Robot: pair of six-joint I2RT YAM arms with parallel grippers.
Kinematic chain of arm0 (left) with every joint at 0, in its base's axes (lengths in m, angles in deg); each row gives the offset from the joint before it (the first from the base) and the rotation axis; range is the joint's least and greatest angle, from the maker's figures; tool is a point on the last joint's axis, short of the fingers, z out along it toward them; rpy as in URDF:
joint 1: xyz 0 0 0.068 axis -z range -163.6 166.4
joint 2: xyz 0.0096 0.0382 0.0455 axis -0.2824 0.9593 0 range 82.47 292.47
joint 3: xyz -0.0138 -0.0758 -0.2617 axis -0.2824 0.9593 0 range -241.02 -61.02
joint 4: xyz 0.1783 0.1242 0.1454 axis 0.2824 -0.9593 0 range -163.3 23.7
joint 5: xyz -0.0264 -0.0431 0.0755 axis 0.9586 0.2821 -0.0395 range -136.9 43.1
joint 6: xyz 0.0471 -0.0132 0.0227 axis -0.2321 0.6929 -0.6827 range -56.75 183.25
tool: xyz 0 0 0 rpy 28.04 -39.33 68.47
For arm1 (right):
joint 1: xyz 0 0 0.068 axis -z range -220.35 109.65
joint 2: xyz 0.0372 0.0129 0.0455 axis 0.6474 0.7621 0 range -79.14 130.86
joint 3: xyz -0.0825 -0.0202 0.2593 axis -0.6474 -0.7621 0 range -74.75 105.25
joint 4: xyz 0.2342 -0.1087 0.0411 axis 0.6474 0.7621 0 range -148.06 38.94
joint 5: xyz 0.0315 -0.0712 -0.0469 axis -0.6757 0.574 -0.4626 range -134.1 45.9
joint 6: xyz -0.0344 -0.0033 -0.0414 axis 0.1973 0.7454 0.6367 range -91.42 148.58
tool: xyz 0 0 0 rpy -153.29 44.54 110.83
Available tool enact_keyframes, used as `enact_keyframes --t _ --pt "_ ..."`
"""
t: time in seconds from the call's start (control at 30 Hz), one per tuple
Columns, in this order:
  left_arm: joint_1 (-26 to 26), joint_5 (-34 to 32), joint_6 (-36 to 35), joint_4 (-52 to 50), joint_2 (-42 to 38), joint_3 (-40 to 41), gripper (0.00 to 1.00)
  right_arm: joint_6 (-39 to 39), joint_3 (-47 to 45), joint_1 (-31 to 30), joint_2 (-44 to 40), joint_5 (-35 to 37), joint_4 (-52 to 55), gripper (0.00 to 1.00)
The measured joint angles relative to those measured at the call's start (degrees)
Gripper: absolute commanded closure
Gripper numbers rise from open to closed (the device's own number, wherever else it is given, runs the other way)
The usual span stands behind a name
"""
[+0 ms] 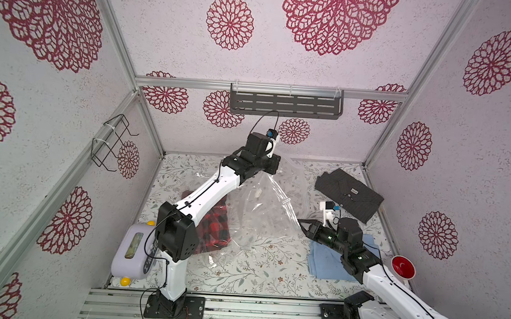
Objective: Place the folded shirt into the vacuum bag
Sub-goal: Adjust the vacuum bag at the center of the board.
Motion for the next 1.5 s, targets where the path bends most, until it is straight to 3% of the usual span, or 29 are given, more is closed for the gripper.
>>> enact_keyframes --t 0.13,0.3,0.73,0.9,0.93,1.1,1.27,1.5 --pt "2.03 0.11 -0.39 -0.55 5.7 -3.82 1.0 -3.08 -5.88 -2.25 1.27 2.34 -5.31 1.0" --pt "1.7 0.2 -1.68 -1.4 7.48 -4.52 1.0 -4.9 -5.42 -8.0 10.6 5.11 -12.37 1.0" --pt "-10.21 4.94 -2.38 -1.27 6.95 -2.32 1.0 -7.67 16.61 -22.25 48.26 11.58 -30.01 1.0" --pt "-12.31 5.62 -0.9 0.42 5.27 1.84 1.0 -8.31 22.23 -23.74 55.63 11.32 -31.52 1.0" --pt "-12.37 5.55 -0.28 1.18 4.04 4.07 1.0 -8.26 22.1 -23.78 55.56 11.32 -30.62 0.97" --pt "-10.62 3.08 3.52 4.2 -6.54 15.76 1.0 -6.34 16.11 -22.69 47.65 11.63 -23.89 0.61" --pt "-4.55 -1.11 6.16 5.68 -14.21 19.54 1.0 -3.56 4.37 -15.67 25.7 12.92 -14.1 0.37" --pt "3.41 -4.68 9.92 5.64 -13.25 20.04 1.0 1.46 0.02 -1.14 -2.12 15.34 5.38 0.09"
